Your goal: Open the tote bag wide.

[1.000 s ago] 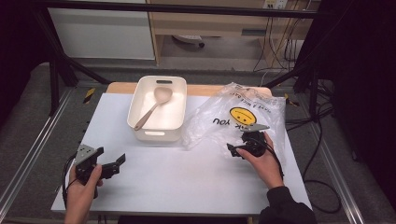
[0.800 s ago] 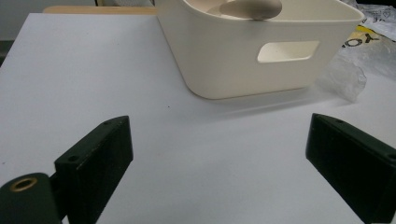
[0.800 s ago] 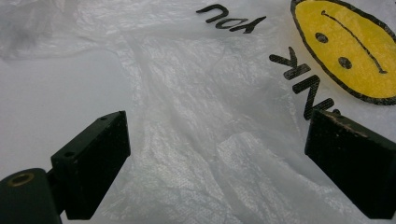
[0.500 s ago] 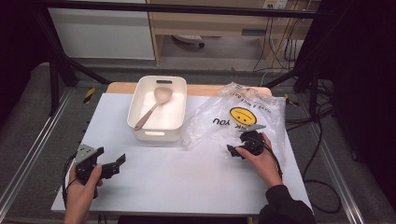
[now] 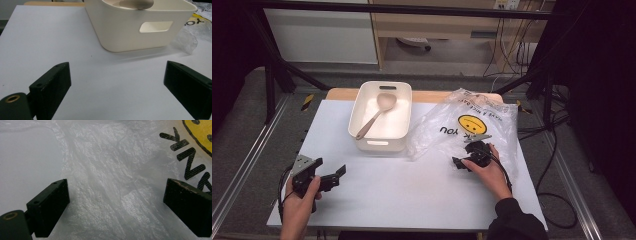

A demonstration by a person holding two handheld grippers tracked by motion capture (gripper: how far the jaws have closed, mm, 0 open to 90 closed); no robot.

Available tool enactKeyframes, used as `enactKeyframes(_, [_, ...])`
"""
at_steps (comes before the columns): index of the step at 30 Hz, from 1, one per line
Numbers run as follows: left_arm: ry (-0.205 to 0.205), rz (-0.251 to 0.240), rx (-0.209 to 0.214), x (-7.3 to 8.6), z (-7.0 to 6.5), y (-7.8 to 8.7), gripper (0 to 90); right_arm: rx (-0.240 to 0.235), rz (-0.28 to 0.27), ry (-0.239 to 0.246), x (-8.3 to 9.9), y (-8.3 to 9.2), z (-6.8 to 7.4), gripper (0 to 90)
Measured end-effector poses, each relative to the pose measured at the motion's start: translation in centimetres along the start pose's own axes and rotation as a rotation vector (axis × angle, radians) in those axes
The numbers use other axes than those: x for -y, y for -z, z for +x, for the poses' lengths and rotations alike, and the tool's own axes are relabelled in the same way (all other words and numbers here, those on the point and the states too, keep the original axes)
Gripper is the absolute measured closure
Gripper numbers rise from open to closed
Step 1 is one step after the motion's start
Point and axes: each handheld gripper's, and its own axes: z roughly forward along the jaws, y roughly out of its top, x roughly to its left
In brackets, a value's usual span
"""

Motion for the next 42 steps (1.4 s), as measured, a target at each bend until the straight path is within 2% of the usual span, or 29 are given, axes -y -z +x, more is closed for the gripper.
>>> enactKeyframes(8, [0.0, 0.001, 0.001, 0.0, 0.0, -0.1, 7.0, -0.019, -0.009, -0.023, 0.1, -0.2, -0.3, 6.3])
enactKeyframes(14, [0.002, 0.003, 0.001, 0.1, -0.1, -0.1, 7.0, -0.015, -0.01, -0.028, 0.1, -0.1, -0.3, 11.1])
enactKeyframes(15, [0.002, 0.005, 0.0, 0.1, -0.1, -0.1, 7.0, -0.016, -0.011, -0.031, 0.1, -0.1, -0.3, 15.1])
enactKeyframes(16, [0.002, 0.006, 0.0, 0.1, -0.1, -0.1, 7.0, -0.01, -0.022, -0.034, 0.0, 0.1, -0.3, 25.8])
enactKeyframes(17, [0.001, 0.006, 0.0, 0.1, -0.1, -0.1, 7.0, -0.01, -0.022, -0.034, 0.0, 0.1, -0.3, 25.8])
enactKeyframes(19, [0.002, 0.007, 0.001, 0.1, -0.1, -0.1, 7.0, -0.015, -0.029, -0.034, -0.1, 0.3, -0.3, 35.7])
enactKeyframes(20, [0.002, 0.008, 0.001, 0.1, -0.1, -0.1, 7.0, -0.013, -0.033, -0.043, -0.2, 0.3, -0.4, 43.6])
enactKeyframes(21, [0.001, 0.01, 0.002, 0.1, -0.1, -0.2, 7.0, -0.013, -0.033, -0.043, -0.2, 0.3, -0.4, 43.6])
enactKeyframes(22, [0.0, 0.011, 0.003, 0.1, -0.1, -0.2, 7.0, -0.019, -0.039, -0.042, -0.2, 0.4, -0.5, 55.8])
enactKeyframes(24, [0.0, 0.013, 0.002, 0.2, 0.0, -0.2, 7.0, -0.018, -0.038, -0.039, -0.2, 0.4, -0.6, 58.8])
enactKeyframes(26, [-0.001, 0.012, 0.001, 0.2, 0.0, -0.2, 7.0, -0.015, -0.035, -0.038, -0.3, 0.5, -0.7, 68.7])
enactKeyframes(28, [-0.001, 0.013, 0.001, 0.2, -0.1, -0.2, 7.0, -0.012, -0.037, -0.038, -0.3, 0.4, -0.7, 74.6])
enactKeyframes(29, [-0.003, 0.015, 0.002, 0.2, -0.1, -0.2, 7.0, -0.01, -0.038, -0.022, -0.4, 0.4, -0.6, 83.9])
enactKeyframes(33, [-0.003, 0.015, 0.002, 0.1, -0.2, -0.2, 7.0, -0.02, -0.034, -0.022, -0.5, 0.5, -0.4, 89.8])
enactKeyframes(35, [-0.005, 0.013, 0.003, 0.1, -0.2, -0.2, 7.0, -0.023, -0.055, -0.033, -0.8, 1.3, 0.0, 90.0])
enactKeyframes(38, [-0.003, 0.014, 0.004, 0.1, -0.2, -0.2, 7.0, -0.033, -0.054, -0.046, -0.8, 1.8, 0.5, 90.0])
enactKeyframes(40, [-0.003, 0.014, 0.01, 0.0, -0.3, -0.1, 7.0, -0.045, -0.05, -0.031, -0.9, 2.7, 1.4, 90.0])
enactKeyframes(42, [-0.007, 0.014, 0.018, 0.0, -0.5, 0.1, 7.1, -0.048, -0.052, -0.028, -0.9, 3.1, 1.7, 90.0])
